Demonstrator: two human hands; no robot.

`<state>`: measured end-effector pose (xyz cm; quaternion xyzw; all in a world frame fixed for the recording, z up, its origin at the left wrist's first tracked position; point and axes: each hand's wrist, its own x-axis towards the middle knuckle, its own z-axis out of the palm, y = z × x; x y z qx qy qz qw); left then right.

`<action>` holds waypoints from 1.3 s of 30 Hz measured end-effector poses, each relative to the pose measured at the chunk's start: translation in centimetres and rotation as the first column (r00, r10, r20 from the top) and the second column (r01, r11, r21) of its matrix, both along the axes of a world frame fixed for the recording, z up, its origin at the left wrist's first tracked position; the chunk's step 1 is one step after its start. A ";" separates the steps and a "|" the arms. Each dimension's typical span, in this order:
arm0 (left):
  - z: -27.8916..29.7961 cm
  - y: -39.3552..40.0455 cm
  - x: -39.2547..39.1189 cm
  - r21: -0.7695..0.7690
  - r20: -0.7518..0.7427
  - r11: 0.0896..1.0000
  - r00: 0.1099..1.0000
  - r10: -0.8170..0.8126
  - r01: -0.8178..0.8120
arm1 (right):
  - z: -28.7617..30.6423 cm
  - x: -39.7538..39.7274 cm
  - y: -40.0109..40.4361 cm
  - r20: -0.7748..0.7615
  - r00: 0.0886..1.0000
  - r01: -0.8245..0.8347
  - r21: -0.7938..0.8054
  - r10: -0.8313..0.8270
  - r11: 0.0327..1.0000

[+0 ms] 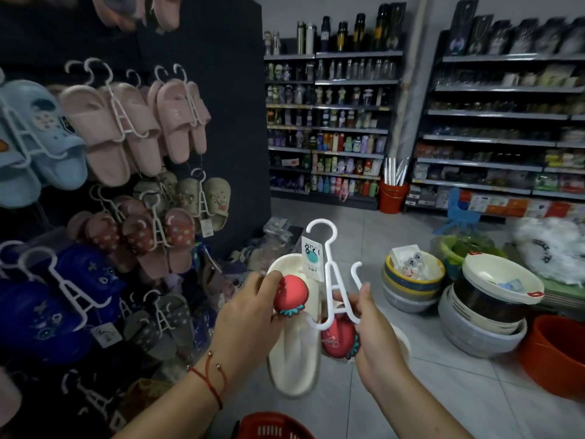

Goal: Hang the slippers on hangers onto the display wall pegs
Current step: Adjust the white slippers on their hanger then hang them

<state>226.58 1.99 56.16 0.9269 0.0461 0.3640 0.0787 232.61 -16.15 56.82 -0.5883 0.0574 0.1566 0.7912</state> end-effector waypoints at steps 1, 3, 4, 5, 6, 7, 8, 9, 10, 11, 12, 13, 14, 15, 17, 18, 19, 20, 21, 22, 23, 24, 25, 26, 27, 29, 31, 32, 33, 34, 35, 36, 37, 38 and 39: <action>0.1 0.0 -0.1 -0.005 0.004 1.000 1.000 -0.001 0.001 | 0.0 0.0 0.0 0.021 1.000 0.004 -0.003 -0.004 1.000; 0.3 0.1 -0.4 -0.016 -0.012 1.000 1.000 -0.005 0.005 | 0.3 -0.2 0.0 0.061 0.998 0.016 -0.014 -0.015 1.000; 0.4 0.1 -0.6 -0.025 -0.027 1.000 1.000 -0.013 0.012 | 0.5 -0.3 0.0 0.084 0.996 0.028 -0.018 -0.026 0.999; 0.5 0.0 -1.0 -0.053 -0.044 0.998 0.999 -0.030 0.027 | 0.5 -0.3 0.0 0.106 0.994 0.041 -0.019 -0.039 0.999; 0.6 -0.2 -1.5 -0.118 -0.059 0.992 0.997 -0.050 0.042 | 0.7 -0.4 0.0 0.126 0.991 0.053 -0.020 -0.050 0.998; 0.8 -0.5 -2.1 -0.228 -0.063 0.972 0.996 -0.065 0.049 | 0.9 -0.5 0.0 0.148 0.987 0.066 -0.024 -0.062 0.998; 1.0 -1.1 -2.8 -0.372 -0.067 0.928 0.996 -0.061 0.032 | 1.1 -0.6 0.0 0.167 0.984 0.075 -0.035 -0.068 0.997; 1.1 -1.8 -3.5 -0.532 -0.077 0.847 0.996 -0.051 0.003 | 1.1 -0.6 -0.1 0.183 0.981 0.080 -0.047 -0.070 0.996; 1.3 -2.5 -3.9 -0.695 -0.096 0.718 0.993 -0.067 -0.019 | 1.5 -0.7 -0.1 0.200 0.977 0.083 -0.058 -0.070 0.995; 1.2 -3.2 -3.9 -0.836 -0.111 0.548 0.985 -0.129 -0.023 | 1.7 -0.8 -0.2 0.220 0.973 0.081 -0.066 -0.065 0.995; 1.3 -3.8 -3.9 -0.939 -0.104 0.344 0.970 -0.218 -0.023 | 2.0 -1.0 -0.2 0.240 0.969 0.076 -0.079 -0.055 0.994; 1.5 -4.4 -3.8 -0.990 -0.069 0.142 0.954 -0.293 -0.028 | 2.3 -1.1 -0.3 0.259 0.965 0.072 -0.092 -0.046 0.993; 1.7 -4.9 -3.6 -1.000 -0.007 -0.017 0.944 -0.331 -0.013 | 2.5 -1.4 -0.3 0.280 0.959 0.070 -0.105 -0.038 0.992; 1.9 -5.4 -3.2 -0.990 0.061 -0.140 0.941 -0.332 0.015 | 2.6 -1.6 -0.2 0.303 0.953 0.063 -0.118 -0.024 0.991; 2.6 -6.0 -2.3 -0.943 0.136 -0.332 0.947 -0.292 0.033 | 2.9 -2.2 -0.1 0.341 0.940 0.036 -0.142 0.015 0.989; 3.0 -6.2 -2.0 -0.913 0.138 -0.409 0.946 -0.293 0.007 | 3.0 -2.3 -0.1 0.355 0.934 0.028 -0.148 0.027 0.989; 3.3 -6.3 -1.7 -0.879 0.141 -0.476 0.942 -0.304 -0.022 | 3.1 -2.3 -0.1 0.370 0.928 0.026 -0.147 0.031 0.989; 3.6 -6.3 -1.5 -0.847 0.152 -0.530 0.935 -0.319 -0.044 | 3.1 -2.3 -0.2 0.386 0.922 0.028 -0.141 0.029 0.990; 3.8 -6.2 -1.3 -0.819 0.169 -0.570 0.927 -0.336 -0.057 | 3.2 -2.2 -0.3 0.401 0.916 0.036 -0.130 0.019 0.991; 3.9 -6.1 -1.2 -0.797 0.188 -0.601 0.918 -0.348 -0.065 | 3.3 -2.0 -0.4 0.409 0.912 0.047 -0.112 0.003 0.993; 4.1 -6.0 -1.1 -0.778 0.202 -0.625 0.914 -0.352 -0.069 | 3.3 -1.8 -0.7 0.409 0.912 0.061 -0.090 -0.019 0.994; 4.2 -5.8 -1.0 -0.759 0.220 -0.649 0.913 -0.343 -0.061 | 3.4 -1.4 -1.0 0.401 0.915 0.083 -0.065 -0.050 0.994; 4.3 -5.4 -1.0 -0.743 0.242 -0.668 0.916 -0.322 -0.039 | 3.3 -1.0 -1.4 0.388 0.918 0.108 -0.043 -0.083 0.993; 4.3 -5.1 -0.9 -0.732 0.265 -0.681 0.916 -0.300 -0.011 | 3.2 -0.5 -1.8 0.371 0.922 0.132 -0.024 -0.113 0.991; 4.4 -4.8 -0.8 -0.726 0.284 -0.687 0.915 -0.288 0.009 | 3.2 -0.1 -2.3 0.352 0.925 0.153 -0.009 -0.140 0.988; 4.2 -4.1 -0.8 -0.713 0.320 -0.701 0.903 -0.288 0.029 | 3.0 0.6 -3.0 0.321 0.930 0.188 0.009 -0.181 0.982; 4.1 -3.7 -0.9 -0.698 0.345 -0.716 0.889 -0.302 0.028 | 3.1 1.3 -3.5 0.282 0.933 0.214 0.067 -0.224 0.975; 4.0 -3.5 -1.0 -0.692 0.351 -0.721 0.883 -0.313 0.020 | 3.3 1.7 -3.6 0.257 0.934 0.226 0.113 -0.248 0.968; 3.8 -3.5 -1.1 -0.688 0.355 -0.726 0.877 -0.323 0.011 | 3.5 2.1 -3.7 0.225 0.935 0.243 0.160 -0.275 0.957; 3.7 -3.5 -1.2 -0.685 0.356 -0.729 0.873 -0.333 0.001 | 3.7 2.5 -3.8 0.192 0.935 0.259 0.203 -0.297 0.944; 3.6 -3.6 -1.3 -0.682 0.356 -0.731 0.870 -0.341 -0.007 | 4.0 3.0 -3.8 0.154 0.937 0.274 0.235 -0.314 0.932; 3.4 -3.7 -1.3 -0.680 0.355 -0.733 0.868 -0.346 -0.014 | 4.3 3.5 -3.7 0.114 0.939 0.285 0.273 -0.325 0.919; 3.2 -3.8 -1.4 -0.679 0.353 -0.734 0.868 -0.349 -0.018 | 4.6 4.1 -3.6 0.065 0.940 0.299 0.314 -0.335 0.901; 3.1 -3.9 -1.4 -0.680 0.351 -0.733 0.868 -0.351 -0.022 | 4.8 4.7 -3.4 0.011 0.940 0.315 0.361 -0.342 0.878; 2.9 -4.0 -1.4 -0.681 0.347 -0.732 0.869 -0.353 -0.025 | 5.2 5.4 -3.1 -0.041 0.937 0.333 0.397 -0.346 0.855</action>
